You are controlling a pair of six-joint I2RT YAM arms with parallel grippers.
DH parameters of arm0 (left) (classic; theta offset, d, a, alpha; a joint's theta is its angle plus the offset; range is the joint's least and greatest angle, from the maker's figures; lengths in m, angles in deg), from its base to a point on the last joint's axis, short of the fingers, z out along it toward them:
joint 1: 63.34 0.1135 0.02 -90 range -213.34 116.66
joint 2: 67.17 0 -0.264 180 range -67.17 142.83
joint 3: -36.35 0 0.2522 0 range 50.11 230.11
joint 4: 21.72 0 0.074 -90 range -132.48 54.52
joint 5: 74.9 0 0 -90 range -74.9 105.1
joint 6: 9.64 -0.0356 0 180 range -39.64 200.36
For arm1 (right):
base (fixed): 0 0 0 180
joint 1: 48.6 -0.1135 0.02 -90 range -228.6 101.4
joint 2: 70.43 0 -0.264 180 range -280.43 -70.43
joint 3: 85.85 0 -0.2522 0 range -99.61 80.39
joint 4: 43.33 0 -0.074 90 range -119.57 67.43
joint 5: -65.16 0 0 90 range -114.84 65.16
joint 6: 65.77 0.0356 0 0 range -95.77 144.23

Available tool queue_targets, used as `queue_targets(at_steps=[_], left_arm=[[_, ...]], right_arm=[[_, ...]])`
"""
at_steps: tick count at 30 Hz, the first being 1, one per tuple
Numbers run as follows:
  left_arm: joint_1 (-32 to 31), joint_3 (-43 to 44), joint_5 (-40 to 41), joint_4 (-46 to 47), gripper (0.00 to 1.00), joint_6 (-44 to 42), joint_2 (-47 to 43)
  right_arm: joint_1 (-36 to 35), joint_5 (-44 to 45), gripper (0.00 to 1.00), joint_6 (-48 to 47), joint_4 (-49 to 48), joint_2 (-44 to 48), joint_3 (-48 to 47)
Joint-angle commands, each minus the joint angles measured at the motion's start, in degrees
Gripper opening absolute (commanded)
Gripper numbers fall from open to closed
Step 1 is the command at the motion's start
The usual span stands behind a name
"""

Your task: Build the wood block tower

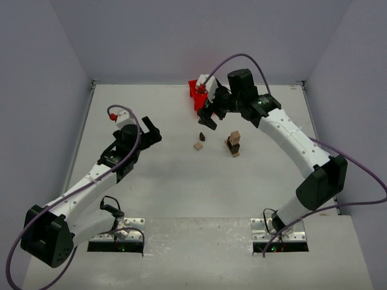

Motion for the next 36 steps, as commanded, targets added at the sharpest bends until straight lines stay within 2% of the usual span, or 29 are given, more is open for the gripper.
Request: queue_targets(at_steps=[1, 3, 6, 9, 13, 17, 26, 33, 36], left_arm=[[0.02, -0.24, 3.39, 0.19, 1.00, 1.54, -3.82], [0.02, -1.16, 3.87, 0.85, 1.00, 1.98, -4.68], [0.02, -1.53, 4.28, 0.67, 1.00, 2.39, -4.72], [0.02, -1.60, 4.69, 0.60, 1.00, 2.71, -3.97], [0.02, -1.15, 4.48, 0.60, 1.00, 2.76, -2.52], [0.02, -0.74, 4.15, 0.62, 1.00, 2.77, -1.41], [0.02, -0.56, 4.24, 0.78, 1.00, 2.61, -0.22], [0.02, -0.60, 4.24, 0.87, 1.00, 2.52, -0.13], [0.02, -0.65, 4.10, 0.87, 1.00, 2.48, -0.13]], right_arm=[[-2.88, 2.34, 0.99, 21.01, -8.20, -2.41, -2.58], [-7.24, 11.84, 0.99, 21.81, -9.62, -2.40, 0.80], [-9.62, 21.71, 0.99, 28.24, -10.29, -2.80, 5.04], [-10.94, 24.61, 0.99, 35.09, -10.63, -4.05, 8.85], [-12.85, 25.36, 0.99, 38.74, -11.66, -8.14, 12.75], [-14.25, 32.11, 0.99, 40.50, -7.19, -14.94, 9.29], [-14.40, 35.77, 0.99, 41.25, -8.44, -27.09, 3.25], [-14.15, 39.23, 0.89, 41.95, -7.57, -32.35, -0.31], [-12.82, 37.96, 0.84, 43.48, -7.09, -32.94, -0.61]])
